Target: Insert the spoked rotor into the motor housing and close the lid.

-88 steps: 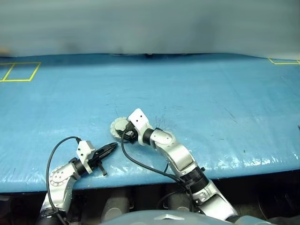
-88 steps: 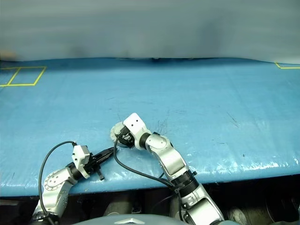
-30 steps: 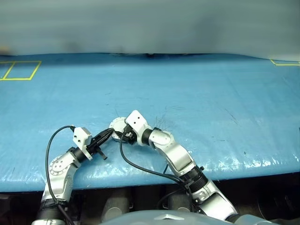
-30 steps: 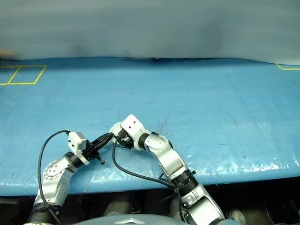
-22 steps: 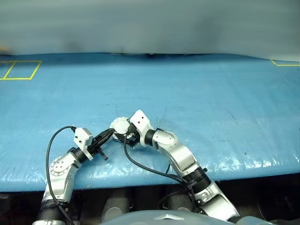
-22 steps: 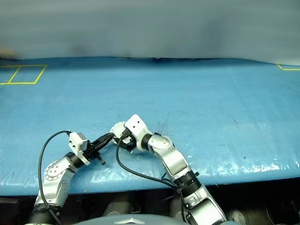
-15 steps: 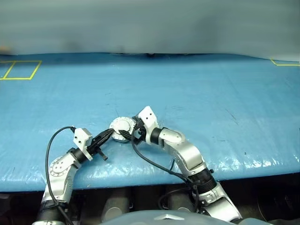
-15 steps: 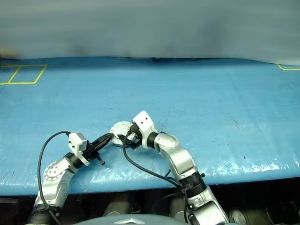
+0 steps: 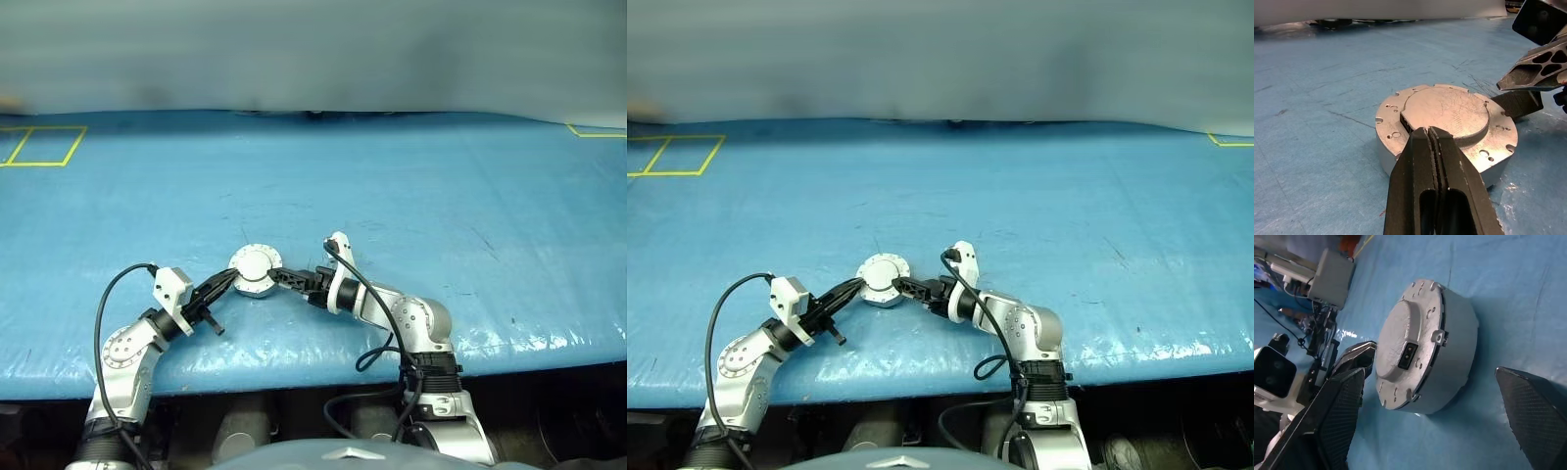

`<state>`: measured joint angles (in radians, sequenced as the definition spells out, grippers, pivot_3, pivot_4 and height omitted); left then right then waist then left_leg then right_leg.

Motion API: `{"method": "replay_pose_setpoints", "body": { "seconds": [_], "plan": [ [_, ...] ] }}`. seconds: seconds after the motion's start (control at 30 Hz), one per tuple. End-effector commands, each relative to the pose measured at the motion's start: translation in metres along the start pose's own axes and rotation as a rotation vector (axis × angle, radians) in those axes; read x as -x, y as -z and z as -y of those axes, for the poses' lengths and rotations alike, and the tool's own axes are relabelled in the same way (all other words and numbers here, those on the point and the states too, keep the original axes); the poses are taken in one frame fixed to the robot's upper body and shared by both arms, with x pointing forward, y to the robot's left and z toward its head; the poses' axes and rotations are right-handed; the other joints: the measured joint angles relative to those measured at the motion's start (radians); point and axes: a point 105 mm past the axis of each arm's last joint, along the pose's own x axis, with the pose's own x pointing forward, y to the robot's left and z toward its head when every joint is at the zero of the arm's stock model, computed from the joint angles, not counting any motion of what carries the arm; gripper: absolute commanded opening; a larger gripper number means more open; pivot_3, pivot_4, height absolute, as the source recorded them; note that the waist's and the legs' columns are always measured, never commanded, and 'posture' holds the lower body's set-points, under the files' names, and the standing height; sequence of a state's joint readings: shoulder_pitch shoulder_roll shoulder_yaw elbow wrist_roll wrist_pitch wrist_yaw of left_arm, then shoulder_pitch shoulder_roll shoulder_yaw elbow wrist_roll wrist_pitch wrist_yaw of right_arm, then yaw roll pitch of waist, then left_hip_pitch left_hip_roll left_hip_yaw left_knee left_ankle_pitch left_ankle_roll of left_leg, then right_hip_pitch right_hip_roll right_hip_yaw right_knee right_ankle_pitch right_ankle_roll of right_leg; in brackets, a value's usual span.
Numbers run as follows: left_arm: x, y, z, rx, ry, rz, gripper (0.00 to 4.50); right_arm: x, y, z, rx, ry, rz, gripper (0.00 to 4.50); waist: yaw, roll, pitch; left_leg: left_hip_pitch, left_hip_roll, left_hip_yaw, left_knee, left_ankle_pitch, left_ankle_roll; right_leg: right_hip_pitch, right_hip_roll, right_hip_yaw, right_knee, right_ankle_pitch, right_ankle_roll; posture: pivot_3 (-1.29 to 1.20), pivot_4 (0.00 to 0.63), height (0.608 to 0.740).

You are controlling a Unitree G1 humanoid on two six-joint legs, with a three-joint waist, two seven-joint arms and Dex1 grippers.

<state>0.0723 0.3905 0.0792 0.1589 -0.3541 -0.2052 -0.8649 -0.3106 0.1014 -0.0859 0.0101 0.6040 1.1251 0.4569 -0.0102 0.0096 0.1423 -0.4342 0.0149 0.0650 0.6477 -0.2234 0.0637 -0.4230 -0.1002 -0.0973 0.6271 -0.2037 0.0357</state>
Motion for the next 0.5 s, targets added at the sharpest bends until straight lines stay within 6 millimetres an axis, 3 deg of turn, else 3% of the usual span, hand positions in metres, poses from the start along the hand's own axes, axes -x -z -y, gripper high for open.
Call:
{"method": "replay_pose_setpoints", "body": {
  "seconds": [0.03, 0.13, 0.27, 0.37, 0.5],
  "plan": [
    [0.007, 0.020, 0.006, 0.029, 0.003, -0.088, 0.00, -0.007, 0.003, -0.008, -0.104, -0.073, 0.000, 4.47, -0.001, 0.000, 0.000, 0.000, 0.000, 0.000, 0.000, 0.000, 0.000, 0.000, 0.000, 0.000, 0.000, 0.000, 0.000, 0.00, 0.150, 0.740],
    [0.007, 0.022, 0.007, 0.031, 0.002, -0.091, 0.00, -0.010, 0.006, -0.007, -0.149, -0.085, -0.008, 4.47, -0.001, 0.000, 0.000, 0.000, 0.000, 0.000, -0.001, 0.000, 0.000, 0.000, 0.000, 0.000, 0.000, 0.000, 0.000, 0.00, 0.150, 0.740],
    [0.008, 0.022, 0.007, 0.033, 0.001, -0.094, 0.00, -0.015, 0.011, -0.006, -0.165, -0.082, -0.023, 3.58, -0.001, 0.000, 0.000, 0.000, 0.000, 0.000, -0.001, 0.000, 0.000, 0.000, 0.001, 0.000, 0.000, 0.000, 0.000, 0.00, 0.150, 0.740],
    [0.008, 0.022, 0.007, 0.031, -0.001, -0.096, 0.00, -0.017, 0.012, -0.007, -0.190, -0.097, -0.017, 3.58, -0.001, 0.000, 0.000, 0.000, 0.000, 0.000, -0.001, 0.000, 0.000, 0.000, 0.001, -0.001, 0.000, 0.000, 0.000, 0.00, 0.150, 0.740],
    [0.008, 0.023, 0.007, 0.032, 0.002, -0.100, 0.00, -0.017, 0.011, -0.008, -0.223, -0.117, 0.001, 2.31, -0.001, 0.000, 0.000, 0.000, 0.000, 0.000, 0.000, 0.000, 0.000, 0.000, 0.001, 0.000, 0.000, 0.000, 0.000, 0.00, 0.150, 0.740]
  ]
}}
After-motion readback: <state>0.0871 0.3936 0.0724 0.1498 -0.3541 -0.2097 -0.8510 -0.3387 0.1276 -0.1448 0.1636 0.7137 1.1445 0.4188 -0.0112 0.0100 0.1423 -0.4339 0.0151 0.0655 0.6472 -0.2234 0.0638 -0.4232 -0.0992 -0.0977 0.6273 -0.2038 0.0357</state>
